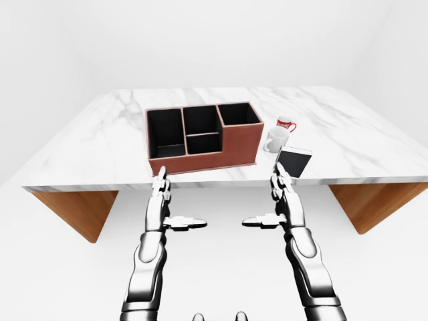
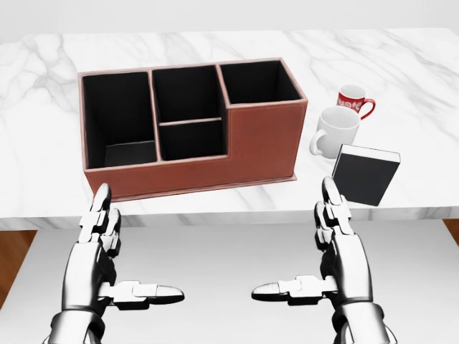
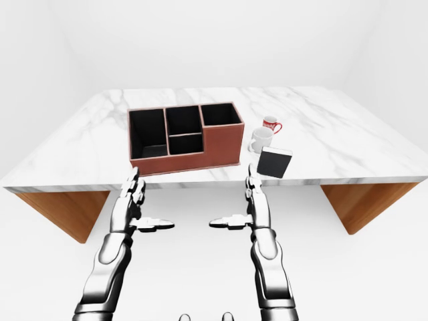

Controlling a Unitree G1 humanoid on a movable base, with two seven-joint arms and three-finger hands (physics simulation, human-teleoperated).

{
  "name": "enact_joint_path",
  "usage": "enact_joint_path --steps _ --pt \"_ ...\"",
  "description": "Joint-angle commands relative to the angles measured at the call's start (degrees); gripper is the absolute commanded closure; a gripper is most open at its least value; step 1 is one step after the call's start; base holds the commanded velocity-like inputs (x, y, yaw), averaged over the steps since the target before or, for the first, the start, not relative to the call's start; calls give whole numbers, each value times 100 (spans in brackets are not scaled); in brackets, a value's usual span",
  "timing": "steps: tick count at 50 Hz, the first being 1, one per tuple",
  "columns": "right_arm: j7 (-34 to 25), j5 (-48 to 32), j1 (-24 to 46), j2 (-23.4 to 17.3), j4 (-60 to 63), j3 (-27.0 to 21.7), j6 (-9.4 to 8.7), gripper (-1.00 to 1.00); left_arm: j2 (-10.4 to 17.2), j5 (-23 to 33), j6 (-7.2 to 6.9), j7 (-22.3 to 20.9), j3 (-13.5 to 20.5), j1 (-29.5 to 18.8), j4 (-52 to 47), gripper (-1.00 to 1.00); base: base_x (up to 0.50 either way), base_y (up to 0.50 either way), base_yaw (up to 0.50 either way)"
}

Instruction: Pick up the book and place it in the right compartment of the caddy.

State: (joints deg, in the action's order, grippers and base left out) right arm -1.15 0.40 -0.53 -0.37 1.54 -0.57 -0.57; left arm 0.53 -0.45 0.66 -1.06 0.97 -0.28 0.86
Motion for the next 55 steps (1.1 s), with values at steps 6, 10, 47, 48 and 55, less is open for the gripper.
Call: enact_joint_path --steps 6,10,47,48,55 --pt "-271 95 -175 -44 660 -73 -297 -100 90 -106 149 -180 192 -64 223 -100 0 0 0" --pt "-299 111 -166 -51 599 -100 -229 -100 96 -90 141 -171 185 -44 177 -100 0 0 0" --pt "-434 1883 -275 -663 3097 -2902 -443 -100 1139 -1615 -566 659 2526 -382 -1877 -100 0 0 0" --pt "-442 1812 -282 -655 3042 -2856 -443 -100 1142 -1598 -566 648 2509 -390 -1849 -100 0 0 0" --pt "-462 1799 -291 -650 3065 -2846 -443 -100 1146 -1547 -566 633 2496 -435 -1691 -100 13 0 0"
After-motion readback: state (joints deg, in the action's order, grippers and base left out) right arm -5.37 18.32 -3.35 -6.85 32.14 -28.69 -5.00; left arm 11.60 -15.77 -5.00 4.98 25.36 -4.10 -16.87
